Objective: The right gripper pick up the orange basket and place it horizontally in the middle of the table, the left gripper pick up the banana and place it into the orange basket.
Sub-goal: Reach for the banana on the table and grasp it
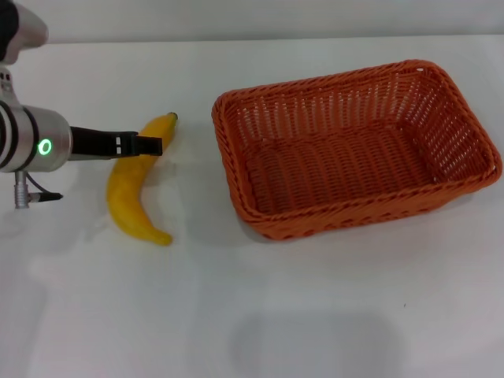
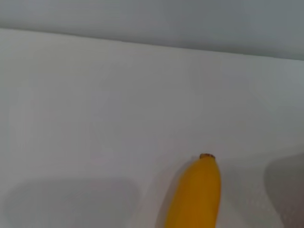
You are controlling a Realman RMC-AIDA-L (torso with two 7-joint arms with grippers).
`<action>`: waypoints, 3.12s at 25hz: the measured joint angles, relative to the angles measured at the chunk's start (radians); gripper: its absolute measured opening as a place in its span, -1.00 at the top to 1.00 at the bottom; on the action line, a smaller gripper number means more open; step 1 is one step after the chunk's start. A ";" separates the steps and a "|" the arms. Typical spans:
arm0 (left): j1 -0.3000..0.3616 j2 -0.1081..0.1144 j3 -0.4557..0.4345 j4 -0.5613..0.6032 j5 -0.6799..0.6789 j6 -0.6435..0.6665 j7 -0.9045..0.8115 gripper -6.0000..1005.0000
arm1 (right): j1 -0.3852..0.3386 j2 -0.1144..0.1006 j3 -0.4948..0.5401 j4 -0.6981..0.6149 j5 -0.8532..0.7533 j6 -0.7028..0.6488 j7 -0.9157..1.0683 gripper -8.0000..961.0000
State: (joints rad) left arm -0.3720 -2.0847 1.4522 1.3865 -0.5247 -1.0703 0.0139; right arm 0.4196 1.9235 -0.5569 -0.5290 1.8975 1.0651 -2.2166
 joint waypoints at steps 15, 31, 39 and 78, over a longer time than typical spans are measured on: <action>0.004 0.000 0.010 -0.050 -0.013 0.030 -0.001 -0.75 | 0.002 0.002 0.000 0.000 -0.010 -0.015 0.001 -0.63; 0.008 0.000 0.020 -0.056 -0.030 0.027 -0.004 -0.75 | 0.010 0.000 0.000 0.000 -0.011 -0.054 0.000 -0.63; 0.015 0.000 0.020 -0.049 -0.030 0.016 -0.012 -0.75 | 0.011 -0.001 0.000 0.000 -0.011 -0.072 0.000 -0.63; 0.016 0.006 0.011 -0.110 -0.030 0.052 -0.009 -0.72 | 0.022 0.005 0.000 0.000 -0.011 -0.081 0.000 -0.63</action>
State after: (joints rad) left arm -0.3559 -2.0785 1.4634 1.2761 -0.5548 -1.0184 0.0046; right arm 0.4417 1.9283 -0.5568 -0.5292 1.8868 0.9838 -2.2166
